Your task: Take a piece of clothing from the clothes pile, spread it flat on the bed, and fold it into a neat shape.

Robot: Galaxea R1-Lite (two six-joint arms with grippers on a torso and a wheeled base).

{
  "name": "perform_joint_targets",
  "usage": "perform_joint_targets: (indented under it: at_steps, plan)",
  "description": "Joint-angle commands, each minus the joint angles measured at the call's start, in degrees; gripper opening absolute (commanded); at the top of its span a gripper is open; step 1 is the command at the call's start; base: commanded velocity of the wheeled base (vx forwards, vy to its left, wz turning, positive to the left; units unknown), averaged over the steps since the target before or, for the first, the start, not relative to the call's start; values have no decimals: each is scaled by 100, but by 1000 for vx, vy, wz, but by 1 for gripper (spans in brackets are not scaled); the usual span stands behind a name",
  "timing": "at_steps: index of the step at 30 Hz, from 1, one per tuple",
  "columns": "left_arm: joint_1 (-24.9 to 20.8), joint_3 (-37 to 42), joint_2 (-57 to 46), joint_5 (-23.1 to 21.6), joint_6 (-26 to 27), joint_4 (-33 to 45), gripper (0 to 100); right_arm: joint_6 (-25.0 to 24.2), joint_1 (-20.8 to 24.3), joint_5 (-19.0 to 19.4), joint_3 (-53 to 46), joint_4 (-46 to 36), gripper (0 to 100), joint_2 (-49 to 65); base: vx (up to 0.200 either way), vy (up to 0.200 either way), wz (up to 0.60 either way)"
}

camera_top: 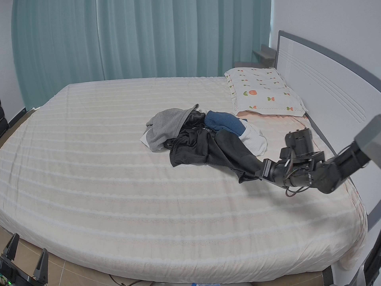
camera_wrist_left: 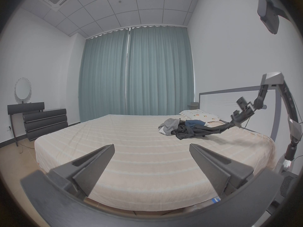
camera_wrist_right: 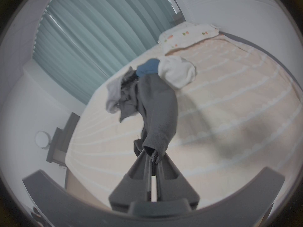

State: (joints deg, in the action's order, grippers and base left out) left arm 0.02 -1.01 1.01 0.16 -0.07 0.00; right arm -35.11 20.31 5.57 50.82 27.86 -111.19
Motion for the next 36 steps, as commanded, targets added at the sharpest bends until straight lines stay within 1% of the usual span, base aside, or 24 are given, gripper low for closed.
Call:
perform_joint_targets:
  at_steps: [1,3,8,17,20,22,26,27,28,29,30,32,33,36]
  plan:
    - [-2,92,-101,2,-1,0,100,-5,158,445,-1206,484,0,2374,0,0,0]
    - [-2,92,-101,2,-1,0,100,-5,404,454,-1452,528,0,2849,0,0,0]
    - [-2,92,-101,2,-1,0,100,39,667,577,-1479,528,0,3323,0,0,0]
    - [-2,92,-101,-7,7,0,100,92,755,594,-1338,792,0,3367,0,0,0]
    - [-29,84,-40,-130,-10,0,100,92,782,594,-1329,818,0,3341,0,0,0]
    - [-20,84,-84,-139,-10,0,100,92,878,594,-1329,818,0,3323,0,0,0]
    - [-11,-31,-84,-156,113,-105,100,92,913,594,-1329,818,0,3270,0,0,0]
    - [-29,-822,435,-139,-72,-343,100,92,922,594,-1321,827,0,3209,0,0,0]
    - [-46,-1261,848,-148,-300,-439,100,92,922,594,-1303,827,0,3183,0,0,0]
    - [-73,-1498,1217,-236,-476,-492,100,92,931,594,-1259,818,0,3147,0,0,0]
    - [-90,-1534,1358,-332,-441,-483,100,92,940,585,-1206,818,0,3121,0,0,0]
    - [-134,-1437,1639,-842,95,-422,100,92,949,568,-1162,827,0,3103,0,0,0]
    - [-134,-1367,1920,-991,253,-352,100,92,949,577,-1154,827,0,3103,0,0,0]
    - [-143,-1261,2913,-1290,297,-299,100,92,940,577,-1145,818,0,3042,0,0,0]
